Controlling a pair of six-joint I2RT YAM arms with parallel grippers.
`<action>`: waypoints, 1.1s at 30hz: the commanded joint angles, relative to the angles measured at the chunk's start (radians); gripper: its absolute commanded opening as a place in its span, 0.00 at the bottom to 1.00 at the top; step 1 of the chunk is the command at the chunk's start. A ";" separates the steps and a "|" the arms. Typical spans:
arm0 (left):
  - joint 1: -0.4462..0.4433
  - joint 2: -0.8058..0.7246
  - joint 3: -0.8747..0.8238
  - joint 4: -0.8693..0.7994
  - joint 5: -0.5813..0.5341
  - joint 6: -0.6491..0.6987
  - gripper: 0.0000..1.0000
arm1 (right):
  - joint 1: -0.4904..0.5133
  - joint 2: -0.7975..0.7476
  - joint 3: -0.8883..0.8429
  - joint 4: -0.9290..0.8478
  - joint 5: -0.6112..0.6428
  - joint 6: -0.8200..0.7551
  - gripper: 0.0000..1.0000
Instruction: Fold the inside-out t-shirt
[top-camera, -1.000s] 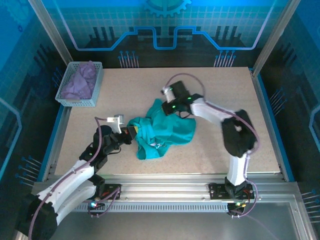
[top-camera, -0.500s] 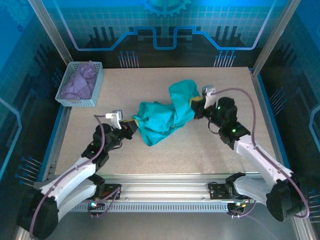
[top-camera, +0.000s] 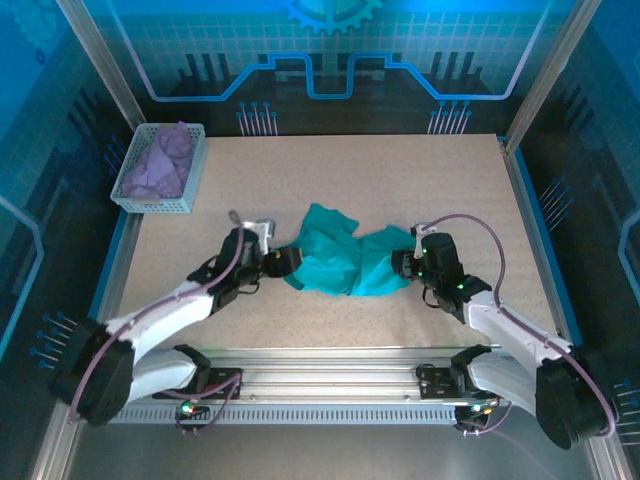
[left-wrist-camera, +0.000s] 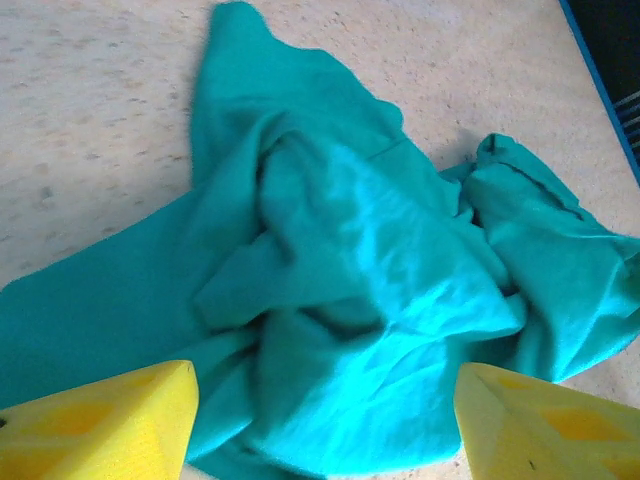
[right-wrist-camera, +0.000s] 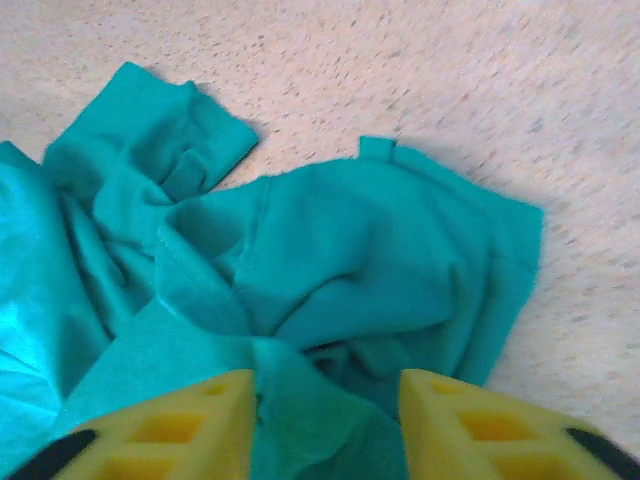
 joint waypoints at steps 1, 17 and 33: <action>-0.016 0.172 0.168 -0.166 0.006 0.037 0.69 | 0.085 -0.057 0.077 -0.046 0.163 -0.065 0.50; -0.021 0.165 0.210 -0.025 0.215 -0.044 0.00 | 0.228 0.104 0.175 0.008 -0.082 -0.219 0.57; -0.102 -0.022 0.160 0.120 0.301 -0.119 0.00 | 0.181 0.078 0.197 -0.015 -0.204 -0.168 0.67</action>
